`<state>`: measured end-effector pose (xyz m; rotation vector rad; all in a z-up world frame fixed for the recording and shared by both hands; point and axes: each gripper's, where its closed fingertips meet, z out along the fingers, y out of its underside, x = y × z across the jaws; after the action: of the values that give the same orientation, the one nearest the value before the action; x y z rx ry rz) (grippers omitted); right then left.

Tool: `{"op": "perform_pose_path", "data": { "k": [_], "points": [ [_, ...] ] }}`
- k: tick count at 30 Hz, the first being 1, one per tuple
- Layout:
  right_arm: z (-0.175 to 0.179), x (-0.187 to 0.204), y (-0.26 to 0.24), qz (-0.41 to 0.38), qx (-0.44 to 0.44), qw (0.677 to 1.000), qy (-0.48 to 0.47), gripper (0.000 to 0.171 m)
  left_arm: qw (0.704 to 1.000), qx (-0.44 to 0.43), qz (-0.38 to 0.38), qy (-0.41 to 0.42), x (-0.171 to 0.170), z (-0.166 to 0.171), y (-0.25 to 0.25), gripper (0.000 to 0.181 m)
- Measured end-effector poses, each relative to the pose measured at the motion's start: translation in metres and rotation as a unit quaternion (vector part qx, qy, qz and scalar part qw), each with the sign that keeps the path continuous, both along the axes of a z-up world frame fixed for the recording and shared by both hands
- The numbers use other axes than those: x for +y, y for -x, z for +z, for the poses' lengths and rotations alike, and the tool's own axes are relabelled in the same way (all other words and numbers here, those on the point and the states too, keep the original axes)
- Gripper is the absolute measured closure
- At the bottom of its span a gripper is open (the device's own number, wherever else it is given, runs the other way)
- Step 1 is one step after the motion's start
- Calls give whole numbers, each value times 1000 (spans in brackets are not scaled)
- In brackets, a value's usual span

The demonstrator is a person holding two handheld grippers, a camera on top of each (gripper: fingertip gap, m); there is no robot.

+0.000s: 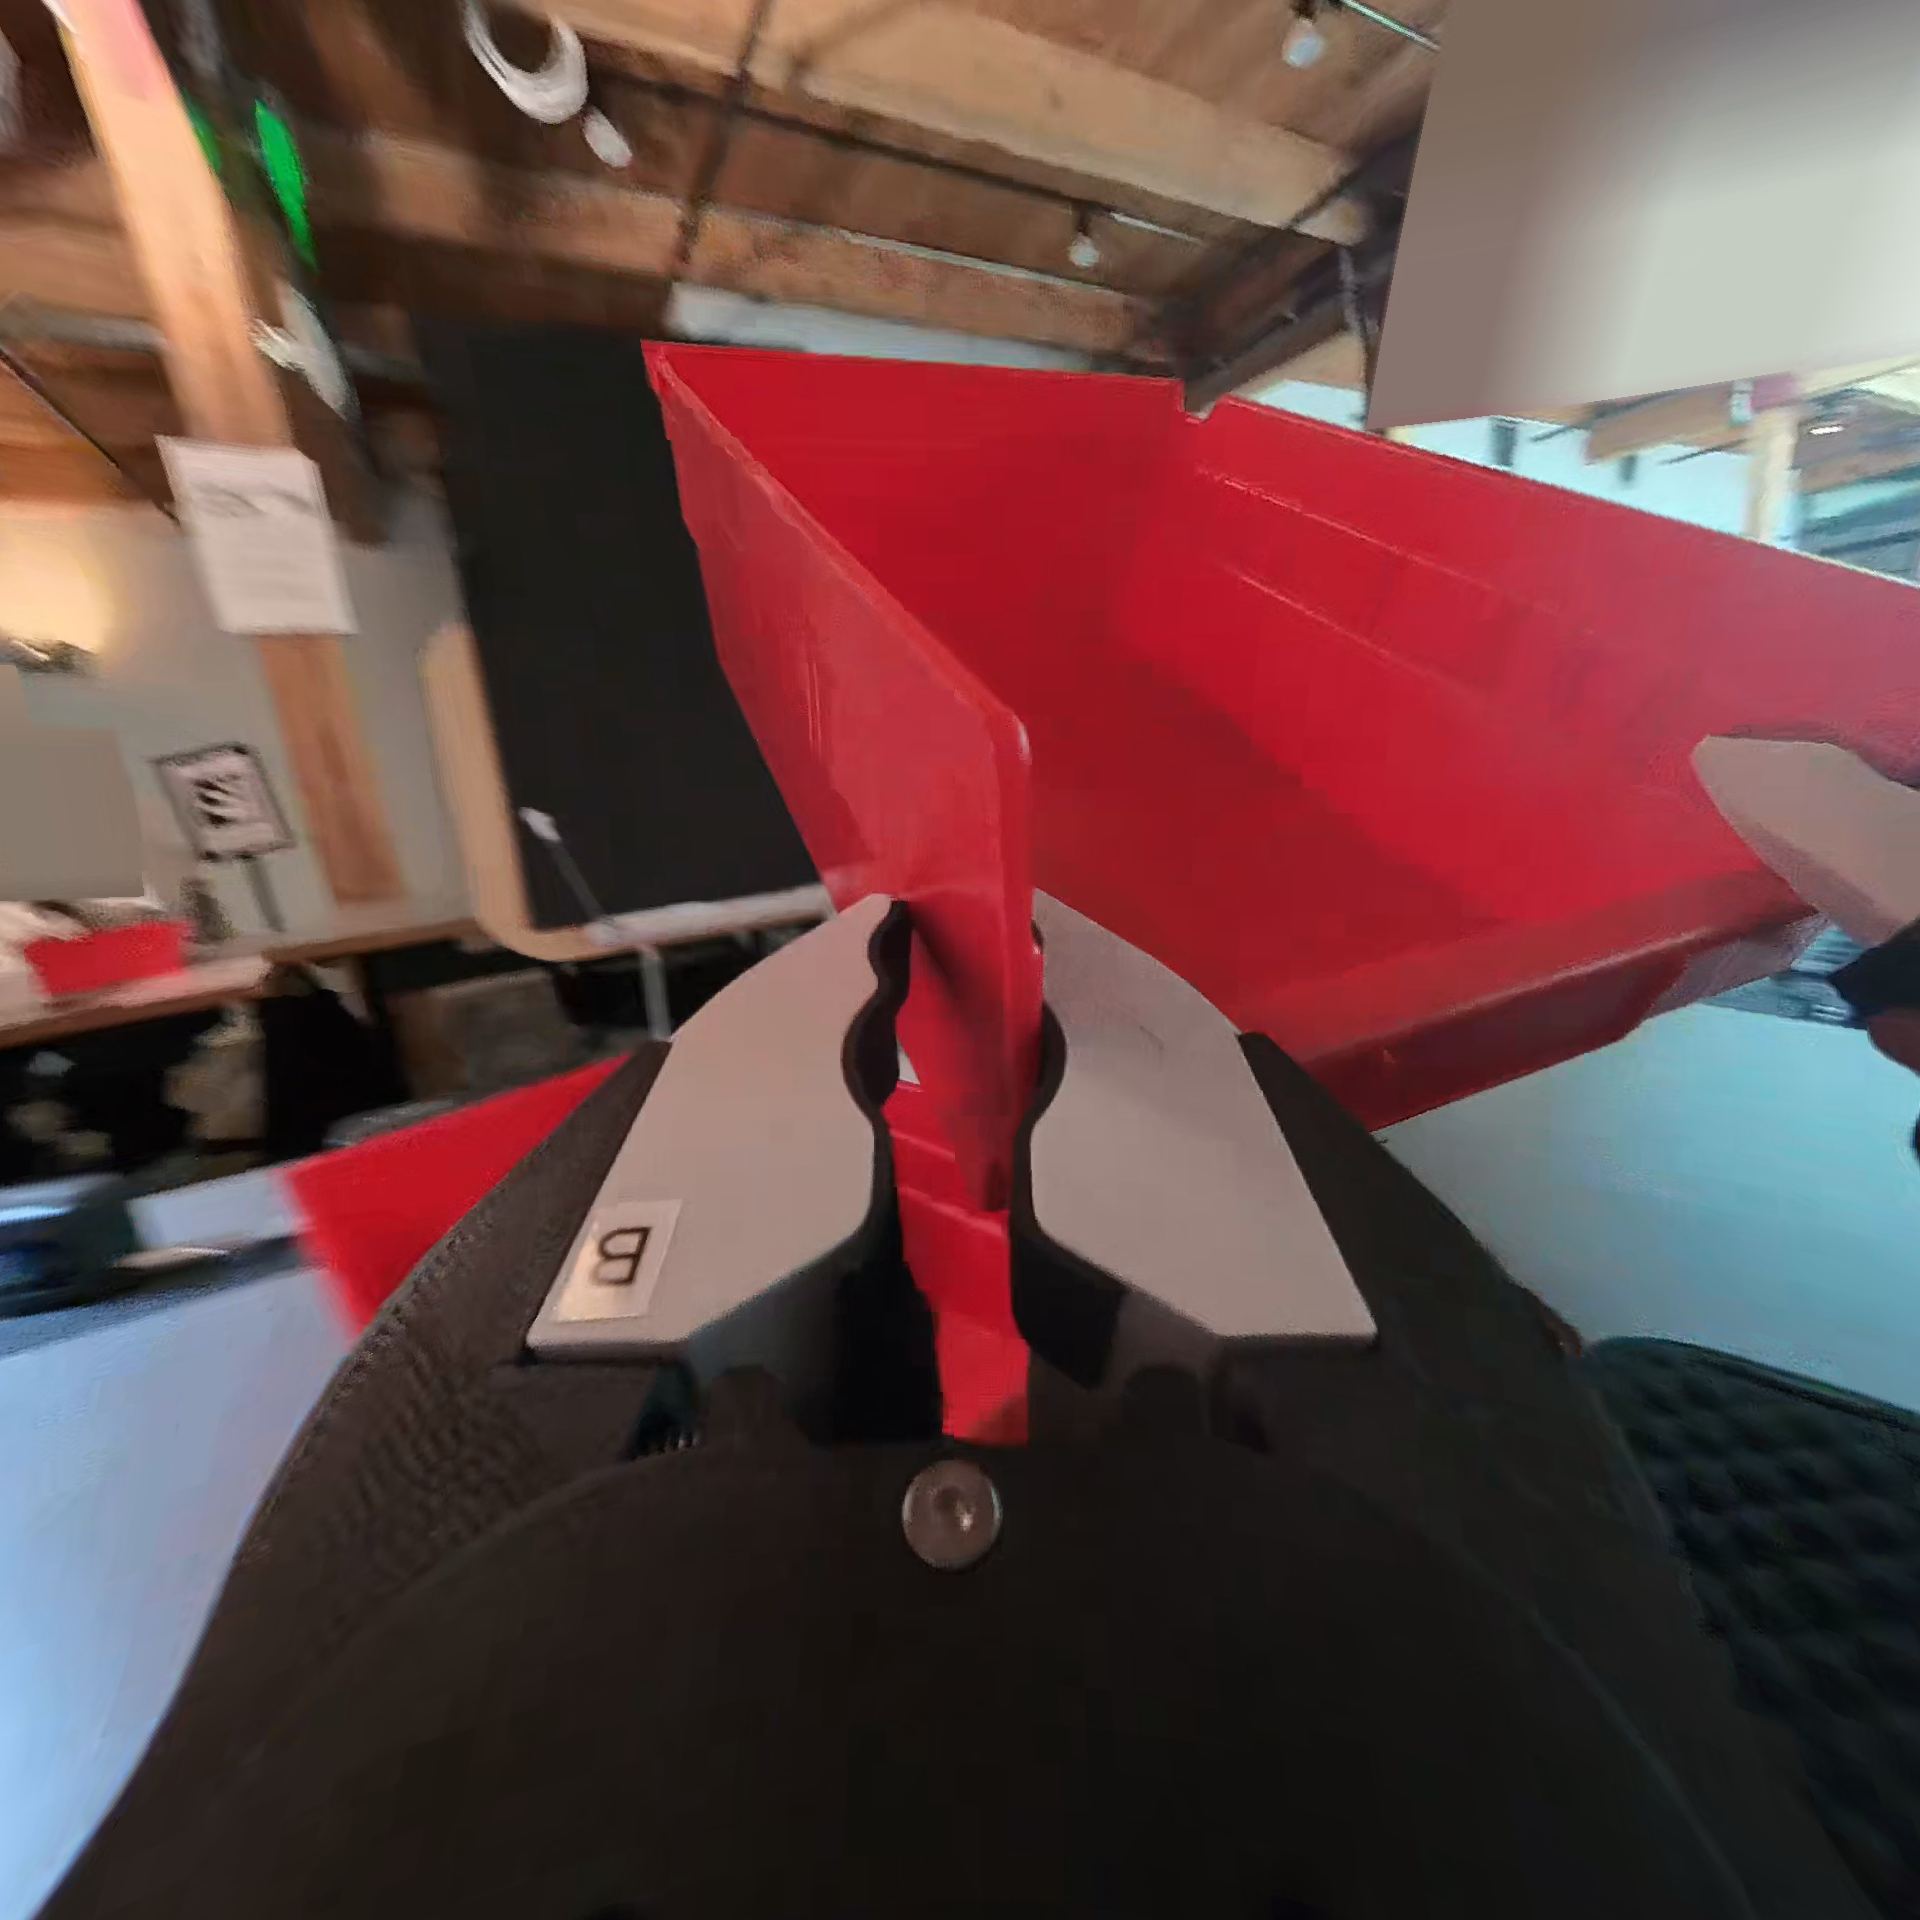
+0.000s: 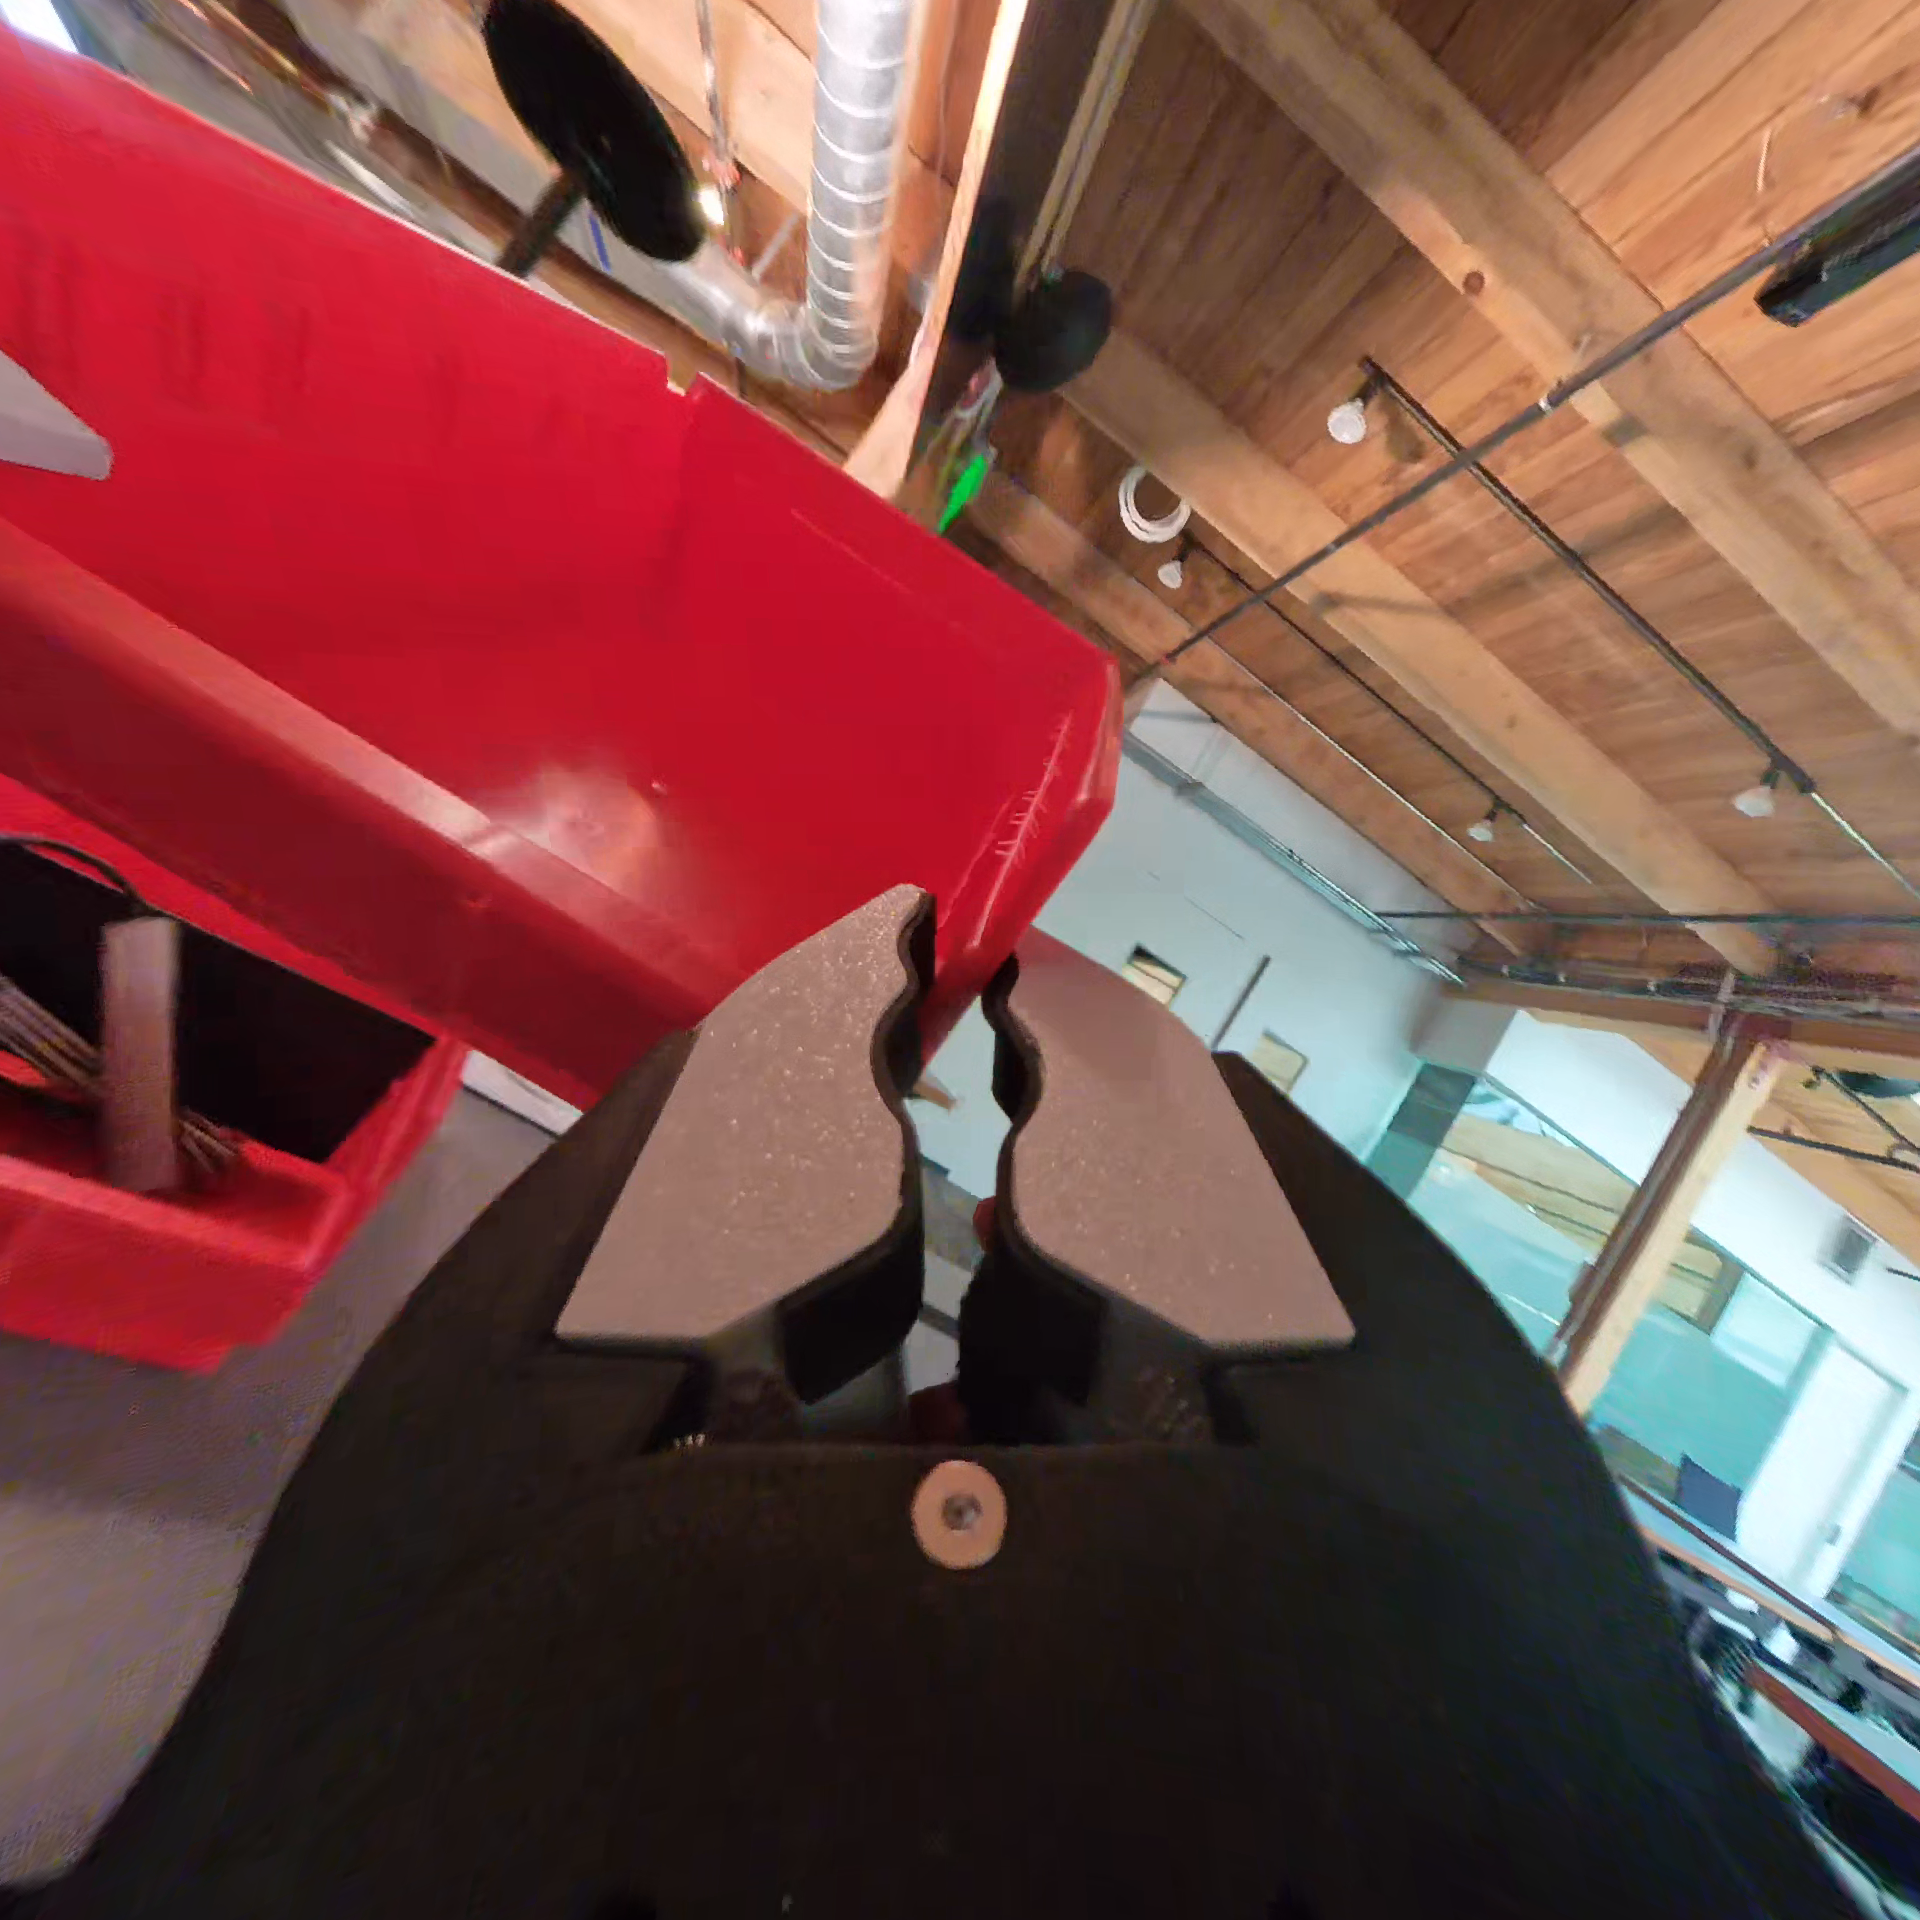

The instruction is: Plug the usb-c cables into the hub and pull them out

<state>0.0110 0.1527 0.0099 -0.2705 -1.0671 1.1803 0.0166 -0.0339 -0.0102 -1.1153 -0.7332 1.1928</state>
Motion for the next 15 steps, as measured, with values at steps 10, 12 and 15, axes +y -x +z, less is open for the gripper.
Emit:
{"op": "perform_pose_path", "data": {
  "k": [10,12,15],
  "points": [
    [-84,133,77,-84,-187,978,24,167,957,-266,-114,2,141,-105,101,162],
    [-100,138,85,-86,-205,974,30,167,951,-287,-117,9,147,-120,108,162],
    [-120,140,94,-83,-238,967,36,166,935,-328,-134,11,149,-138,113,159]
  ]
}}
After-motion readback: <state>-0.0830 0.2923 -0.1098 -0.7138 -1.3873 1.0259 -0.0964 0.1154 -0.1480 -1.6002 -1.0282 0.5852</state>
